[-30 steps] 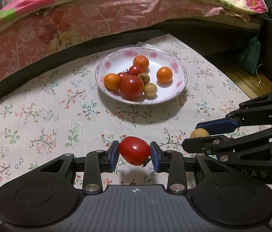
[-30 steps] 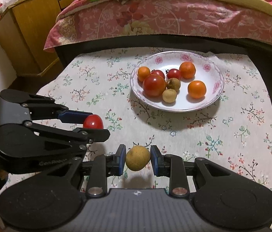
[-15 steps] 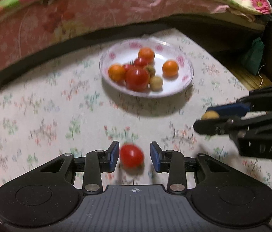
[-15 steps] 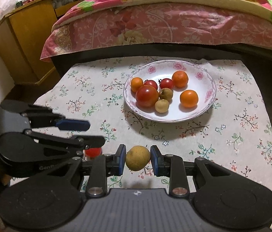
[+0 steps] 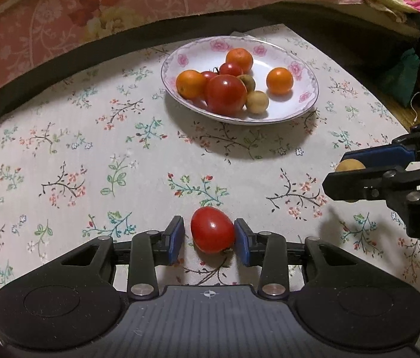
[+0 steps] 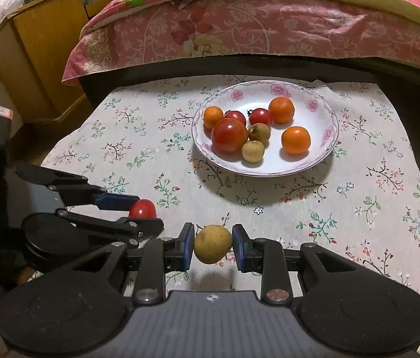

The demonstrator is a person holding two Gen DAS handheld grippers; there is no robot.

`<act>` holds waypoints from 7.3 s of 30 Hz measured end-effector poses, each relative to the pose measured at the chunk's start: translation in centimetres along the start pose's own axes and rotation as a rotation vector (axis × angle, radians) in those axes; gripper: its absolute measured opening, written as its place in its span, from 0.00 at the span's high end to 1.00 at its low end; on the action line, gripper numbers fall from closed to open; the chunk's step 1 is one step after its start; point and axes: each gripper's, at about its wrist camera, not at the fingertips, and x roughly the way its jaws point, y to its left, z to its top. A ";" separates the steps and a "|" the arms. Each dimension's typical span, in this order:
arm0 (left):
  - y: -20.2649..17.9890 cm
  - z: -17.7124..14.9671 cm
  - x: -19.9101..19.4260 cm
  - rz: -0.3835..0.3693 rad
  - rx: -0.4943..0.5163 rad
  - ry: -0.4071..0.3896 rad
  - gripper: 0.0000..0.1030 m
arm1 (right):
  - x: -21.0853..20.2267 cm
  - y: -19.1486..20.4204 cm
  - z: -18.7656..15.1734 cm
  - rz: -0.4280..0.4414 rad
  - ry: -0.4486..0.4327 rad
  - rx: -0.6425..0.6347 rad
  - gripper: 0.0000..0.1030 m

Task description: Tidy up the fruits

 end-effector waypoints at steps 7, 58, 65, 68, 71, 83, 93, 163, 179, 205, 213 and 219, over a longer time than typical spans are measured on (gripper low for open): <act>-0.6 -0.2 -0.2 0.009 0.027 -0.002 0.62 | 0.0 0.0 0.0 -0.001 -0.002 0.000 0.73; 0.5 12.9 5.0 0.011 0.006 -0.156 0.63 | 5.9 -8.1 9.5 -0.046 -0.129 0.123 0.73; 0.7 13.4 5.8 0.018 0.011 -0.156 0.63 | 6.7 -8.8 9.8 -0.041 -0.132 0.150 0.72; 0.9 13.4 5.9 0.024 0.005 -0.156 0.62 | 6.8 -8.9 9.9 -0.036 -0.135 0.159 0.72; 1.1 13.4 5.9 0.027 0.004 -0.153 0.60 | 6.9 -8.8 9.9 -0.034 -0.136 0.159 0.72; 1.2 13.4 4.9 0.038 -0.006 -0.165 0.50 | 6.6 -8.7 10.1 -0.028 -0.150 0.174 0.71; 1.4 12.5 2.9 0.061 -0.026 -0.185 0.32 | 5.3 -8.2 9.7 -0.042 -0.158 0.181 0.70; -3.4 -2.9 -10.2 0.149 -0.106 -0.183 0.00 | -8.1 1.8 -6.2 -0.063 -0.168 0.252 0.60; -3.3 -5.9 -9.9 0.159 -0.166 -0.117 0.00 | -7.8 3.4 -8.3 -0.052 -0.121 0.240 0.60; -2.9 -7.3 -8.9 0.158 -0.186 -0.044 0.01 | -6.6 4.2 -9.5 -0.050 -0.046 0.232 0.60; -3.0 -7.4 -8.9 0.167 -0.177 -0.057 0.02 | -6.4 4.2 -9.5 -0.050 -0.046 0.233 0.60; -3.1 -7.4 -8.9 0.179 -0.167 -0.065 0.02 | -6.4 4.2 -9.5 -0.049 -0.046 0.234 0.60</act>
